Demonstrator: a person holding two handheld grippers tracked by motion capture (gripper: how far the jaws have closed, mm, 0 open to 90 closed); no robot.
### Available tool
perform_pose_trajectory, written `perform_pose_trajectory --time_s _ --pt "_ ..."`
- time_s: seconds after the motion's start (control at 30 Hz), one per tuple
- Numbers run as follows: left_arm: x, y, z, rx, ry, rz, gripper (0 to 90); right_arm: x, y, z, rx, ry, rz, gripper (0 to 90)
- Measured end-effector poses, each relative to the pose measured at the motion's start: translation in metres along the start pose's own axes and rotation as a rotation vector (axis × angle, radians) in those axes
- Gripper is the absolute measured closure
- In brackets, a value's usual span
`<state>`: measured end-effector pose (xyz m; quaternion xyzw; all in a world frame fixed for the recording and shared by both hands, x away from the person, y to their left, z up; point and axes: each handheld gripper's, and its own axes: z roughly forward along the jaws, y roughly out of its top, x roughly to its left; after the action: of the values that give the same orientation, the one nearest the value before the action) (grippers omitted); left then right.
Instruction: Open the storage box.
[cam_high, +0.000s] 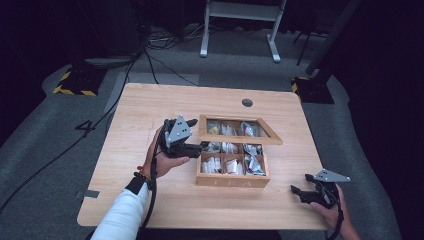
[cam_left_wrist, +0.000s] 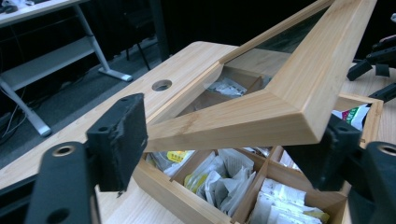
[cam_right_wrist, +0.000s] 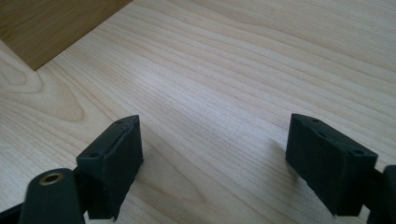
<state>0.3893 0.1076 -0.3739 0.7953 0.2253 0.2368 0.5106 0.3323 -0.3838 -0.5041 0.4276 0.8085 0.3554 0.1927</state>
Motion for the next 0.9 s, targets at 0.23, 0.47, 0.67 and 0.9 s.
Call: perform_pose_trajectory --time_s 0.23,0.47,0.67,0.9 --pt "0.006 0.008 0.0 -0.025 -0.004 -0.001 33.7 0.0 0.0 0.0 -0.001 -0.001 -0.002 18.6" --pt "0.013 0.015 0.0 -0.049 -0.005 -0.015 43.1 0.0 0.0 0.0 -0.001 -0.001 -0.001 18.6" --pt "0.018 0.016 0.003 -0.048 0.002 -0.024 44.6 0.0 0.0 0.0 0.0 -0.001 -0.001 18.6" --pt "0.02 0.019 0.004 -0.06 0.005 -0.018 50.4 0.0 0.0 0.0 0.0 0.0 0.0 18.8"
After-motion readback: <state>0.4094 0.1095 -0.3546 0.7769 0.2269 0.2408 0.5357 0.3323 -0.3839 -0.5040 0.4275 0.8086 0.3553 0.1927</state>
